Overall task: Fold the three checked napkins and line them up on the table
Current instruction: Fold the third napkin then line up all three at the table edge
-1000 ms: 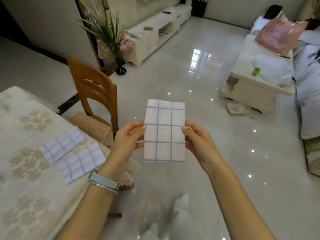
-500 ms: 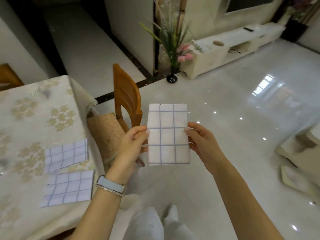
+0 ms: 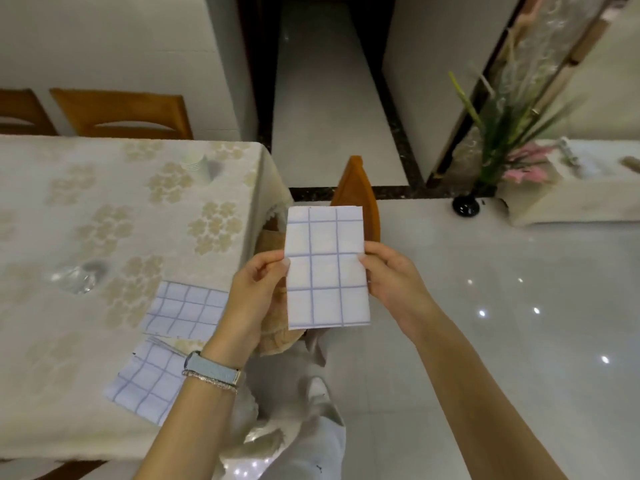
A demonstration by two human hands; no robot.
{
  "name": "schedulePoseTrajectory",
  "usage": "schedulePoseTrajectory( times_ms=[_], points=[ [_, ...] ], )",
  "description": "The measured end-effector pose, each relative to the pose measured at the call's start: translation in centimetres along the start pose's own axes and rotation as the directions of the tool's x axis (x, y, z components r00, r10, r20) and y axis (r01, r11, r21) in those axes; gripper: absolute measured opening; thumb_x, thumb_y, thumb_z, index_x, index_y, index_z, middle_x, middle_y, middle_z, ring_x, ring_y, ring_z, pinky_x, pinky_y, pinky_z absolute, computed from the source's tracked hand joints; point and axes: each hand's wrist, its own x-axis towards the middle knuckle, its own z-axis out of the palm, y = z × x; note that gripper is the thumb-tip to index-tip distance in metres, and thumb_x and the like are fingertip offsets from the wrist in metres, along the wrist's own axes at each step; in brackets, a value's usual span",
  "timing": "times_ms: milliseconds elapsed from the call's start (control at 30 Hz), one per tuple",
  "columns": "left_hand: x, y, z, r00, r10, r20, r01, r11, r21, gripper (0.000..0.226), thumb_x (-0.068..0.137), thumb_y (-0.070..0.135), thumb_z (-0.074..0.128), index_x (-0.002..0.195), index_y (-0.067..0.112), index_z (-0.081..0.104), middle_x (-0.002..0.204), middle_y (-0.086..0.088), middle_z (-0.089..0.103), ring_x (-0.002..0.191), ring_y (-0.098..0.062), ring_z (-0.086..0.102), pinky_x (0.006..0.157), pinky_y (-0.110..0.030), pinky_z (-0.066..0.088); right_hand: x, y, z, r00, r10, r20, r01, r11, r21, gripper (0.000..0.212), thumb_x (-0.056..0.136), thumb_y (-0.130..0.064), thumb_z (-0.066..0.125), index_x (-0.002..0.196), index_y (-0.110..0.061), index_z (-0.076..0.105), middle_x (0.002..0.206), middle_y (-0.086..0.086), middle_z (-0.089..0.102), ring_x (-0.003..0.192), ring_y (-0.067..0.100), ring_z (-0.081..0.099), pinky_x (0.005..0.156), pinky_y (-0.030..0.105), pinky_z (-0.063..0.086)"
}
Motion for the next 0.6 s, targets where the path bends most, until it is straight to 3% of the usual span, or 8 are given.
schedulePoseTrajectory(
  times_ms=[167, 267, 367, 467, 600],
  points=[
    [4.9, 0.9, -1.3, 0.986, -0.004, -0.168, -0.007, 0.998, -0.063, 0.014, 0.094, 0.019, 0.062, 0.104, 0.014, 0.069, 0.106, -0.011, 0.073, 0.102, -0.031, 0.068, 0.086, -0.043, 0.056, 7.7, -2.6, 2.9, 0.984, 0.054, 0.173, -0.033, 0.992, -0.119, 0.016, 0.098, -0.024, 0.056, 0.110, -0.025, 0.066, 0.107, -0.006, 0.072, 0.099, 0.009, 0.069, 0.078, 0.024, 0.058],
    [6.4, 1.4, -2.2, 0.968, -0.011, -0.250, -0.016, 0.995, -0.103, 0.013, 0.098, 0.012, 0.055, 0.105, 0.006, 0.065, 0.098, -0.012, 0.072, 0.085, -0.022, 0.069, 0.064, -0.026, 0.058, 12.1, -3.3, 5.1, 0.957, 0.096, 0.274, -0.042, 0.980, -0.195, 0.019, 0.097, -0.025, 0.057, 0.114, -0.025, 0.064, 0.113, -0.002, 0.071, 0.106, 0.015, 0.067, 0.090, 0.037, 0.056],
    [7.5, 1.6, -3.3, 0.940, -0.041, -0.339, -0.008, 0.990, -0.142, 0.013, 0.099, 0.009, 0.052, 0.101, 0.005, 0.064, 0.085, -0.003, 0.074, 0.068, -0.011, 0.070, 0.056, -0.020, 0.056, 15.8, -3.5, 8.0, 0.925, 0.145, 0.352, -0.064, 0.971, -0.230, 0.016, 0.096, -0.020, 0.057, 0.109, -0.026, 0.066, 0.114, 0.003, 0.071, 0.106, 0.020, 0.067, 0.093, 0.042, 0.055],
    [9.3, 0.9, -4.8, 0.883, -0.092, -0.460, 0.014, 0.985, -0.170, 0.010, 0.098, 0.009, 0.054, 0.095, 0.010, 0.063, 0.074, 0.003, 0.073, 0.062, -0.010, 0.070, 0.052, -0.021, 0.054, 19.1, -2.9, 11.3, 0.881, 0.206, 0.426, -0.098, 0.960, -0.262, 0.017, 0.096, -0.014, 0.058, 0.108, -0.023, 0.066, 0.114, 0.008, 0.070, 0.105, 0.023, 0.067, 0.091, 0.040, 0.054],
    [11.9, -0.8, -6.7, 0.780, -0.196, -0.594, 0.061, 0.969, -0.239, 0.010, 0.097, 0.008, 0.054, 0.100, 0.005, 0.062, 0.084, -0.005, 0.070, 0.071, -0.020, 0.067, 0.057, -0.026, 0.056, 23.7, -1.1, 15.7, 0.817, 0.266, 0.511, -0.062, 0.922, -0.382, 0.025, 0.095, -0.009, 0.058, 0.119, -0.014, 0.060, 0.120, 0.017, 0.065, 0.110, 0.029, 0.064, 0.094, 0.042, 0.053]
  ],
)
